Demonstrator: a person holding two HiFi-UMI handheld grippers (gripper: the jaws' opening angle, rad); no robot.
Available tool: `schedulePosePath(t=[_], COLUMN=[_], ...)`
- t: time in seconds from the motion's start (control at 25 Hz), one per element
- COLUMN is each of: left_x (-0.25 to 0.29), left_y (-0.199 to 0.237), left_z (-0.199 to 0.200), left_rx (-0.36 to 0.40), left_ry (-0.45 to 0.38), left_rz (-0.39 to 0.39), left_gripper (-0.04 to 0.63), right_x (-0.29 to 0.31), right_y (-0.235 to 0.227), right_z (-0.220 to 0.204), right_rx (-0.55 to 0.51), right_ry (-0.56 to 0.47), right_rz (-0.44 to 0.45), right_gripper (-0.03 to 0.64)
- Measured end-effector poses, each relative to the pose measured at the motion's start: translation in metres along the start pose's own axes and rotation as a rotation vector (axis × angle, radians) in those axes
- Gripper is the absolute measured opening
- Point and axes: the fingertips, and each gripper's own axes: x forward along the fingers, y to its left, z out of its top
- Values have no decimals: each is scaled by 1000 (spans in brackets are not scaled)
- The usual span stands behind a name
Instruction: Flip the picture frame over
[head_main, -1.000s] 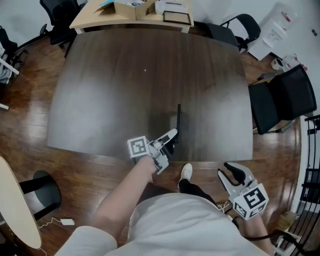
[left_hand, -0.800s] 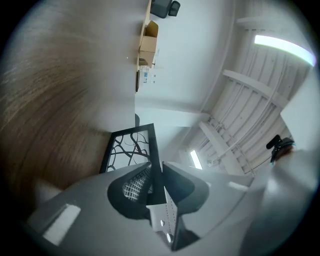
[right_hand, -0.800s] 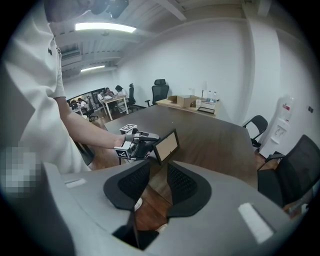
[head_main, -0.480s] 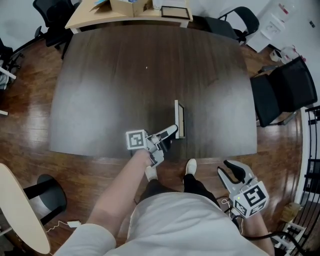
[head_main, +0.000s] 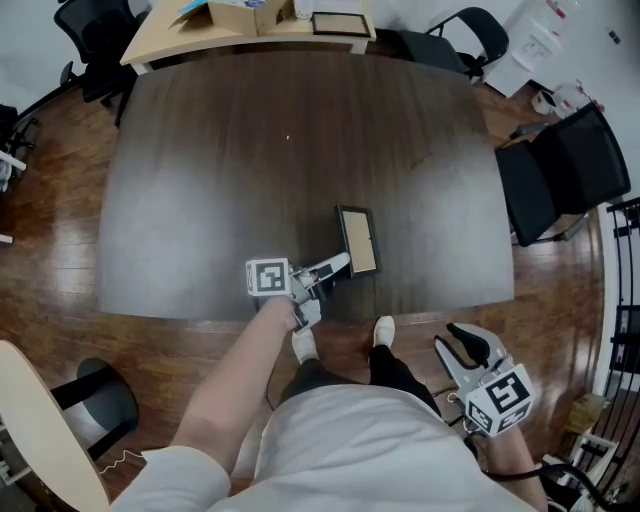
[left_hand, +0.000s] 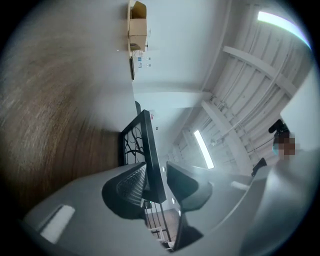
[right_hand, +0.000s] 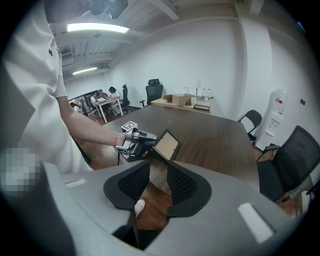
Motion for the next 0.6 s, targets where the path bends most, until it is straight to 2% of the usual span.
schedulePosePath(t=[0.08, 0.12, 0.28, 0.6], left_x=[-8, -10, -1, -7], left_y=[18, 21, 17, 36], left_z=[1, 1, -2, 3], left_rx=[64, 78, 95, 165], left_ry=[35, 48, 90, 178], left_rz=[126, 159, 153, 365], left_gripper=[120, 117, 117, 107], right_x=[1, 2, 3, 7], right_y=[2, 3, 7, 13], right_z=[-1, -1, 0, -1], right_rx=[3, 3, 7, 28], right_ry=[0, 0, -6, -34], right_rz=[1, 2, 5, 6], right_gripper=[114, 114, 114, 114])
